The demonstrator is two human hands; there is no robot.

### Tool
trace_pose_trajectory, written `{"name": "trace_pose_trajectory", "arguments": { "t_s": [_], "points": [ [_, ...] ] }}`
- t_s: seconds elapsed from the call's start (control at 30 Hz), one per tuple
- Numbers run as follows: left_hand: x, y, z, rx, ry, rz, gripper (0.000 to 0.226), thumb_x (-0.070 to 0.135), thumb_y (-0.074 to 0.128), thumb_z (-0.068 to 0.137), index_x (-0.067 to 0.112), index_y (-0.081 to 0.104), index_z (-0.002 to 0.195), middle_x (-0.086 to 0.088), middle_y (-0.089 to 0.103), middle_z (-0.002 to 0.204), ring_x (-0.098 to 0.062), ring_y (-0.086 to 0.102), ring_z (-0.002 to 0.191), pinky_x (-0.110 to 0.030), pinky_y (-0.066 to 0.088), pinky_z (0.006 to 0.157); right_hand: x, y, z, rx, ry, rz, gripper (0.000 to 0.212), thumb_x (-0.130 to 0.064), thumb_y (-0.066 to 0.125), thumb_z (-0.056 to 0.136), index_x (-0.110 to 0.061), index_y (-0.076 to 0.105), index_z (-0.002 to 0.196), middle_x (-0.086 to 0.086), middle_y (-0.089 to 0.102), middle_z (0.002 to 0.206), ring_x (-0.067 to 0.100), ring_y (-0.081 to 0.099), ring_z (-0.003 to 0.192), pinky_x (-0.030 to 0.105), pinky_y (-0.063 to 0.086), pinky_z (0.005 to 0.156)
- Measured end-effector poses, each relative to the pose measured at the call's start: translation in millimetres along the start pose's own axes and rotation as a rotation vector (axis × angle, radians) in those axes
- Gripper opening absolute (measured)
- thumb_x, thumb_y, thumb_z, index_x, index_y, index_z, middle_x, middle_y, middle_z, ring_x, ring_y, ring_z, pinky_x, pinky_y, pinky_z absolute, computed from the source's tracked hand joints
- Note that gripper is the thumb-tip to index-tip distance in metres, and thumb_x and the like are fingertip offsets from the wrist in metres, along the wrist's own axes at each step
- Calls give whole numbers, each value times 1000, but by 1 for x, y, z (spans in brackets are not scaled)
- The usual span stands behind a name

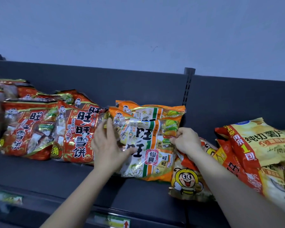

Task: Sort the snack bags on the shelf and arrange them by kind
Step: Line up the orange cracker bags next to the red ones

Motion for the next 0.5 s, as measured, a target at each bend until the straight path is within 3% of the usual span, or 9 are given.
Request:
{"name": "trace_pose_trajectory", "arguments": {
  "t_s": [0.1, 0.23, 0.37, 0.5],
  "points": [
    [-11, 26, -13, -272, -151, -176, 151, 65, 83, 49, 24, -21, 151, -8, 10, 155, -29, 14, 145, -47, 23, 116, -2, -7, -7, 112, -53, -13, 26, -24, 64, 89, -18, 47, 71, -1, 59, 75, 22, 57, 75, 28, 38, 52],
    [2, 47, -12, -349, -99, -176, 145, 46, 87, 57, 23, -21, 151, -9, 11, 154, -29, 17, 144, -46, 26, 113, 0, -15, -16, 193, -99, -1, 24, -20, 60, 92, -17, 44, 74, -2, 53, 70, 19, 50, 68, 28, 30, 48],
    [5, 57, -2, -375, -110, -224, 142, 40, 90, 57, 21, -14, 152, -9, 14, 156, -29, 20, 144, -46, 28, 113, -4, -13, -13, 78, -120, 38, 18, -30, 64, 90, -18, 51, 88, -5, 57, 81, 18, 55, 78, 28, 39, 57],
    [8, 61, -3, -352, -98, -298, 140, 35, 91, 57, 22, -11, 153, -7, 18, 151, -27, 23, 142, -43, 29, 113, -5, -8, -16, 14, -104, 33, 60, -47, 83, 69, -16, 46, 105, -3, 58, 94, 20, 60, 86, 34, 49, 67]
  ]
}}
Point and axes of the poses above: each hand's wrist, its own z-axis towards the middle knuckle, its own y-axis out of the palm, x = y × z, the point moved 9 cm from there along z, towards the middle knuckle
